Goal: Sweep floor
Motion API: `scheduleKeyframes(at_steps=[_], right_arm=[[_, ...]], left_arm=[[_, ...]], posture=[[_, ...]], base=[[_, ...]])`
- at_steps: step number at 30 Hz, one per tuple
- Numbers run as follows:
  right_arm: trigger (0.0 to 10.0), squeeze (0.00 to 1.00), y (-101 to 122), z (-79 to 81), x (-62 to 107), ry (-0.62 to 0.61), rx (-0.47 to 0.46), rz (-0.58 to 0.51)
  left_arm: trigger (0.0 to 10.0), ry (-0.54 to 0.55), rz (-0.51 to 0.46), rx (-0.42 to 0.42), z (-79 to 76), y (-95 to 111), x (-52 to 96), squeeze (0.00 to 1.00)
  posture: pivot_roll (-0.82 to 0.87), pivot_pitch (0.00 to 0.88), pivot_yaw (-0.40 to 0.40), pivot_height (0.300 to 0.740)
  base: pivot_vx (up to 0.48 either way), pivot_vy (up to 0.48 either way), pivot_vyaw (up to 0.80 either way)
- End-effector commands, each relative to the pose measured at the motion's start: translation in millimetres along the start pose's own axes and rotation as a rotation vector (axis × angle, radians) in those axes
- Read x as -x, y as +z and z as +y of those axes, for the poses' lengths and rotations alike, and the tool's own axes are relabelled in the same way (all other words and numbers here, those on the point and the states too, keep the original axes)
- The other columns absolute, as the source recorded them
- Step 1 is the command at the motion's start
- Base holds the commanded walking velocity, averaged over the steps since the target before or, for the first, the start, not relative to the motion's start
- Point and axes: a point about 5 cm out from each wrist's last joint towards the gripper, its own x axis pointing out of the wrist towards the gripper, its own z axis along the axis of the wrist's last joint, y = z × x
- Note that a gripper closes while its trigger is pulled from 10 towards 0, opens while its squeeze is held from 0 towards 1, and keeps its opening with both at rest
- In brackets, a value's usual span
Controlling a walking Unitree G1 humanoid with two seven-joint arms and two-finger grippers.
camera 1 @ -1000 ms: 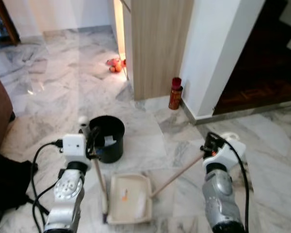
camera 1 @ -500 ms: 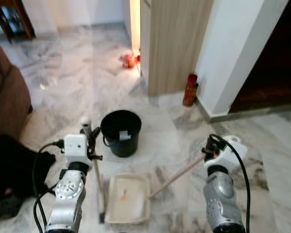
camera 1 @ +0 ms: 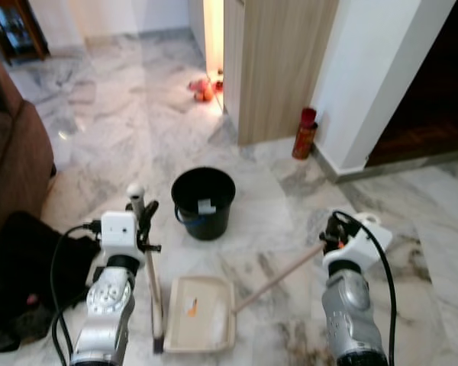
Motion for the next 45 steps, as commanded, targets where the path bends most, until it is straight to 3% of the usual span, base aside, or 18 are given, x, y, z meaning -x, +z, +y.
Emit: scheduleKeyframes(at_steps=[1,13,21,23,29,45], right_arm=[[10.0,0.0,9.3,15.3,-3.2,0.054,-0.022,-0.035],[10.0,0.0,24.0,27.5,-7.2,0.115,0.007,-0.094],[10.0,0.0,39.2,45.4,-7.1,0.206,0.034,-0.157],[10.0,0.0,45.6,50.3,-6.6,0.234,0.068,-0.19],[10.0,0.0,70.4,67.0,-3.3,0.274,0.054,-0.281],[10.0,0.0,133.5,94.8,8.1,0.327,-0.02,-0.481]], left_arm=[[10.0,0.008,-0.027,-0.014,4.2,5.4,0.1,0.0],[10.0,0.023,-0.012,-0.047,14.2,0.3,7.8,0.0],[10.0,-0.001,0.022,-0.09,17.0,-7.9,24.0,0.0],[10.0,-0.008,0.031,-0.104,16.8,-10.1,26.8,0.0],[10.0,-0.02,0.049,-0.126,17.1,-14.7,32.8,0.0],[10.0,-0.007,0.017,-0.111,10.1,-8.5,28.8,0.0]], posture=[[0.11,0.068,-0.021,0.74],[0.11,0.053,-0.026,0.74],[0.11,0.03,-0.022,0.74],[0.11,0.028,-0.021,0.74],[0.11,0.034,-0.022,0.74],[0.12,0.053,-0.026,0.74]], base=[[0.0,0.0,0.0],[0.0,0.0,0.0],[0.0,0.0,0.0],[0.0,0.0,0.0],[0.0,0.0,0.0],[0.0,0.0,0.0]])
